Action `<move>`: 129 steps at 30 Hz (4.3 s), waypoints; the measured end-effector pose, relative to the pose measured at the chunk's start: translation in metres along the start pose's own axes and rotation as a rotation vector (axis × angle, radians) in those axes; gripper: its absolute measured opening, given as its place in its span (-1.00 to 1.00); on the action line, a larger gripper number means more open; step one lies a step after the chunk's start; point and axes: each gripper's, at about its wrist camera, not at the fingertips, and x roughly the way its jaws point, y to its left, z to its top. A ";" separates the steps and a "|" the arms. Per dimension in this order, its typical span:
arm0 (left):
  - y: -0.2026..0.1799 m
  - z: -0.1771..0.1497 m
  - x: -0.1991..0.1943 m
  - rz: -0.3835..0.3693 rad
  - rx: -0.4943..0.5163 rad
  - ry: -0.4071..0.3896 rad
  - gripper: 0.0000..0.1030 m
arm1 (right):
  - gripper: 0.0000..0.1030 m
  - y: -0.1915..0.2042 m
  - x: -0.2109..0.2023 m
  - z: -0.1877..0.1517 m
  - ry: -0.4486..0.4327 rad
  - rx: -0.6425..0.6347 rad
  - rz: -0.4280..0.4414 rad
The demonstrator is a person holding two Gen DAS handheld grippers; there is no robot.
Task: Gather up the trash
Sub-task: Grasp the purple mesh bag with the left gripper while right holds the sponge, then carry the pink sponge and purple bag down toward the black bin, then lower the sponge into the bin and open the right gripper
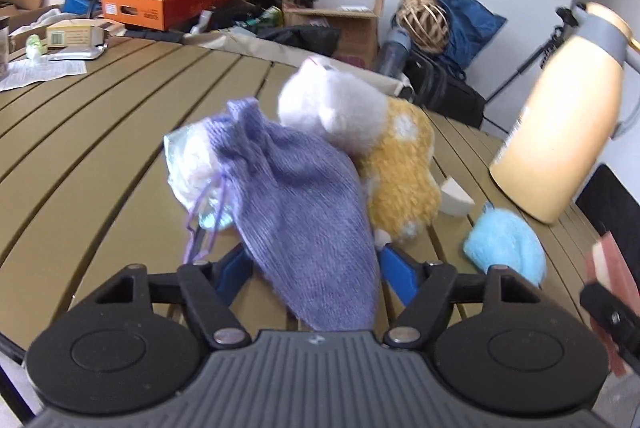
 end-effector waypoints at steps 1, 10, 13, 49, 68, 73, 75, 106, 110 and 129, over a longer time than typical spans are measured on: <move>0.001 0.001 0.001 -0.006 -0.008 -0.002 0.29 | 0.89 0.000 0.000 0.000 0.000 0.000 0.000; 0.002 0.000 -0.006 -0.046 0.011 -0.020 -0.48 | 0.89 0.002 0.000 -0.002 0.011 -0.006 0.006; 0.001 -0.002 -0.012 -0.048 0.024 -0.034 -0.68 | 0.89 0.004 -0.002 -0.003 0.012 -0.010 0.014; 0.012 -0.047 -0.136 -0.002 0.179 -0.150 -0.76 | 0.89 0.049 -0.079 -0.027 0.012 -0.119 0.196; 0.028 -0.112 -0.200 0.039 0.237 -0.093 -0.76 | 0.89 0.055 -0.146 -0.080 0.140 -0.189 0.249; 0.033 -0.131 -0.203 0.046 0.245 -0.054 -0.76 | 0.89 0.053 -0.151 -0.095 0.185 -0.205 0.246; 0.035 -0.138 -0.200 0.053 0.245 -0.032 -0.76 | 0.89 0.052 -0.150 -0.101 0.208 -0.214 0.245; 0.103 -0.202 -0.117 0.233 0.170 0.307 -0.76 | 0.88 0.048 -0.080 -0.197 0.647 -0.283 0.173; 0.112 -0.205 -0.108 0.250 0.150 0.339 -0.76 | 0.88 0.047 -0.072 -0.203 0.682 -0.278 0.155; 0.144 -0.204 -0.080 0.293 0.072 0.419 -0.76 | 0.88 0.081 -0.039 -0.200 0.725 -0.318 0.175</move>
